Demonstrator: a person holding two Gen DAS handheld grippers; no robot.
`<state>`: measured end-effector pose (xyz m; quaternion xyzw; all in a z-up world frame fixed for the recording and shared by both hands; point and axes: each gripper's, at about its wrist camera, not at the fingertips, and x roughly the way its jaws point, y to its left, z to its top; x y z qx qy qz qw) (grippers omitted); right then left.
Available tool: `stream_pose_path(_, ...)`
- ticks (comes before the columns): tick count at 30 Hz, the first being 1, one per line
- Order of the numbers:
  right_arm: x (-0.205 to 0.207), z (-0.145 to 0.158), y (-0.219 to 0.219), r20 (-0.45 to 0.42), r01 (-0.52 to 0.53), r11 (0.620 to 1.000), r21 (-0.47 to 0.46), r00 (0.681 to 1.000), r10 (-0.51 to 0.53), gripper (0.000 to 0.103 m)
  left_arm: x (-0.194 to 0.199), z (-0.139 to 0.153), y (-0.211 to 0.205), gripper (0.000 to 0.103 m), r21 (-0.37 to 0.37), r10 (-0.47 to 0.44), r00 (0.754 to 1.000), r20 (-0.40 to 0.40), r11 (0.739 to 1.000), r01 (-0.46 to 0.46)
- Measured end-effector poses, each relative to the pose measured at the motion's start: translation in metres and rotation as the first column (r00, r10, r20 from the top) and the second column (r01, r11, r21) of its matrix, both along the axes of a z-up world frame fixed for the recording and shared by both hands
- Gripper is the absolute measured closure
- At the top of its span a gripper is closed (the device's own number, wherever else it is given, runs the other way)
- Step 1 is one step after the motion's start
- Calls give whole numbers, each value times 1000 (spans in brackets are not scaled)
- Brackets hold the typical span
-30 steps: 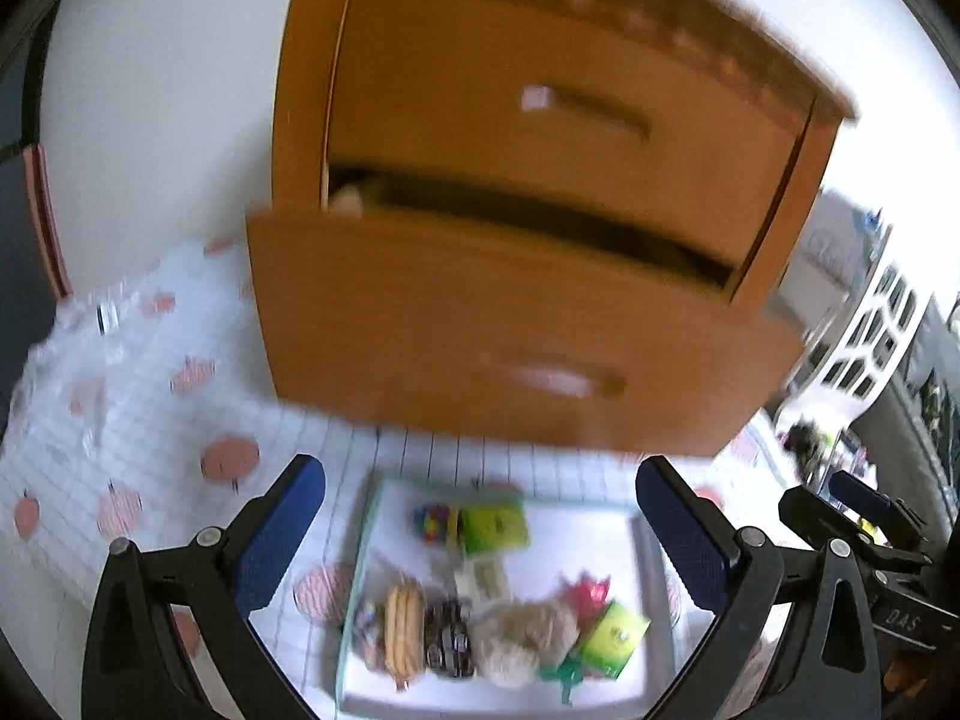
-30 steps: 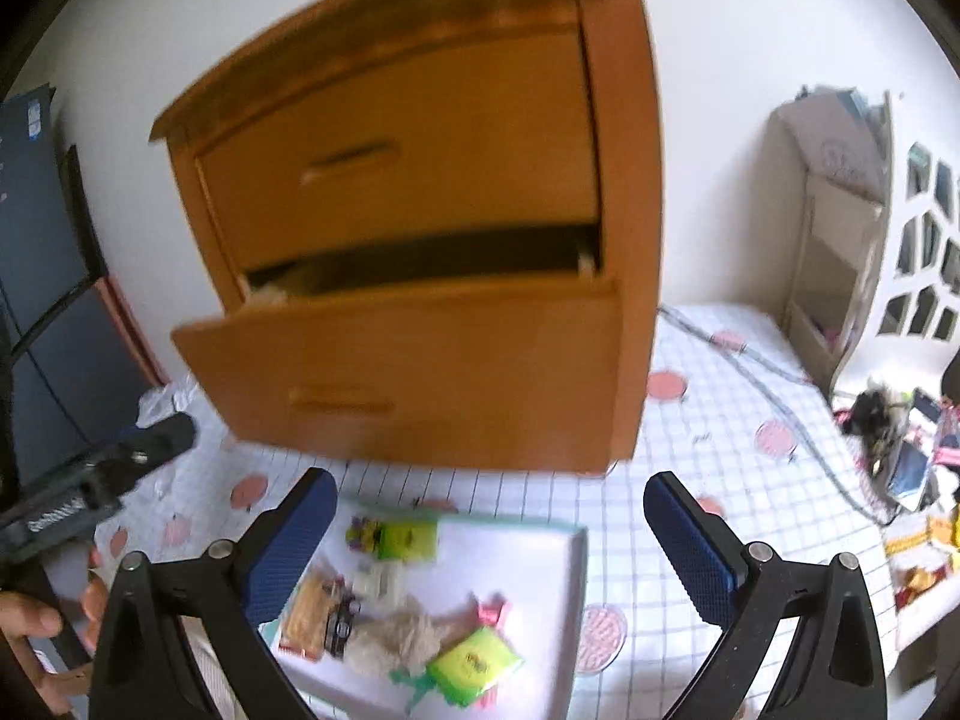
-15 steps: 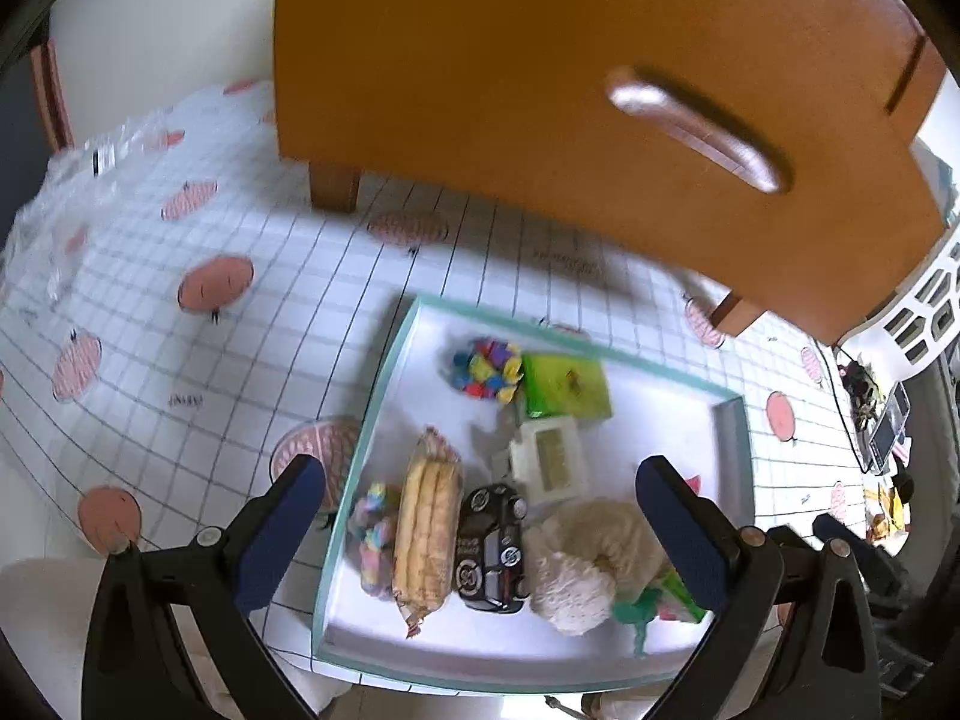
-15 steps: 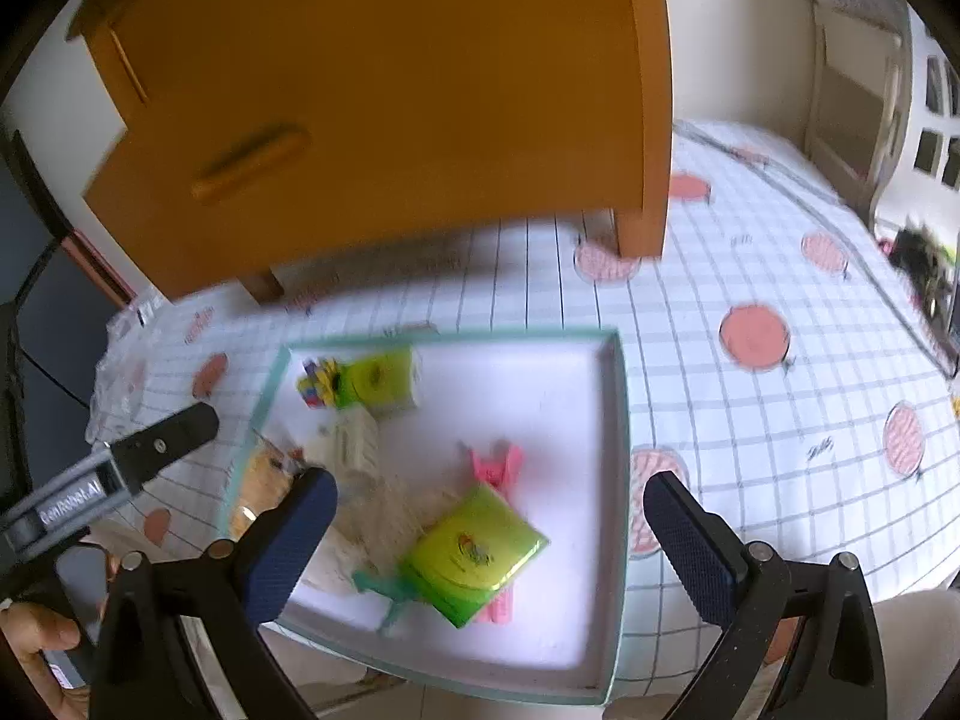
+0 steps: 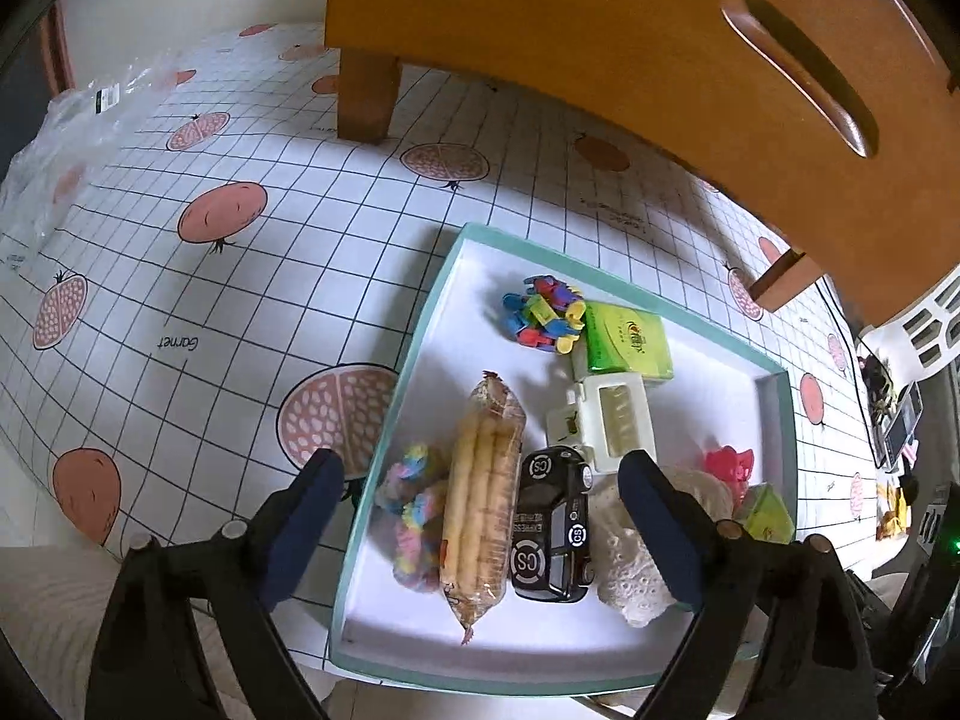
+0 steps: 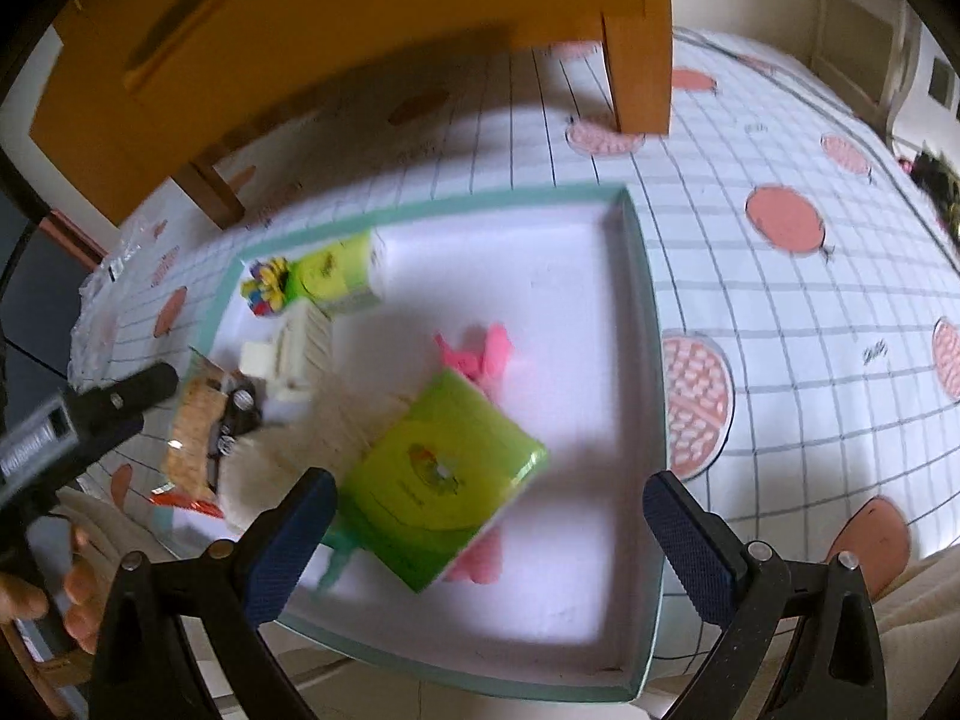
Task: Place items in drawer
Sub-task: 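Grasp the bag of yellow biscuit sticks with the left tool while the right grasps the green tissue pack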
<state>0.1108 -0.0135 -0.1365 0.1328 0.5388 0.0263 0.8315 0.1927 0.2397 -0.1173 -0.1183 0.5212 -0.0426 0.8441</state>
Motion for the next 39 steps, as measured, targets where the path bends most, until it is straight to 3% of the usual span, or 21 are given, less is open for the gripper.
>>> stream_pose_path(5,2,3,7,30,-30,999,-17,999,31,3,-2,-1,-15,21,54,-55,998,12,997,54)
stream_pose_path(10,2,5,16,45,-65,997,-40,997,66,12,0,-6,-22,36,68,-93,996,-10,993,93)
stream_pose_path(13,2,5,15,52,-66,997,-32,996,68,25,1,-7,-22,44,66,-91,996,-14,994,92)
stream_pose_path(15,2,5,12,52,-65,997,-29,996,67,41,1,-8,-21,51,59,-88,996,-20,994,89)
stream_pose_path(17,2,6,11,57,-63,998,-19,996,64,50,2,-10,-20,60,48,-82,996,-28,995,84)
stream_pose_path(22,1,10,8,76,-54,999,-4,996,54,58,4,-15,-14,77,13,-62,997,-46,998,63)
stream_pose_path(30,-1,14,0,104,-32,999,12,994,30,73,2,-12,-12,81,-10,-56,998,-26,998,55)
stream_pose_path(39,-5,24,-10,151,5,999,37,988,-11,80,1,-4,-7,82,-23,-31,999,16,999,32)
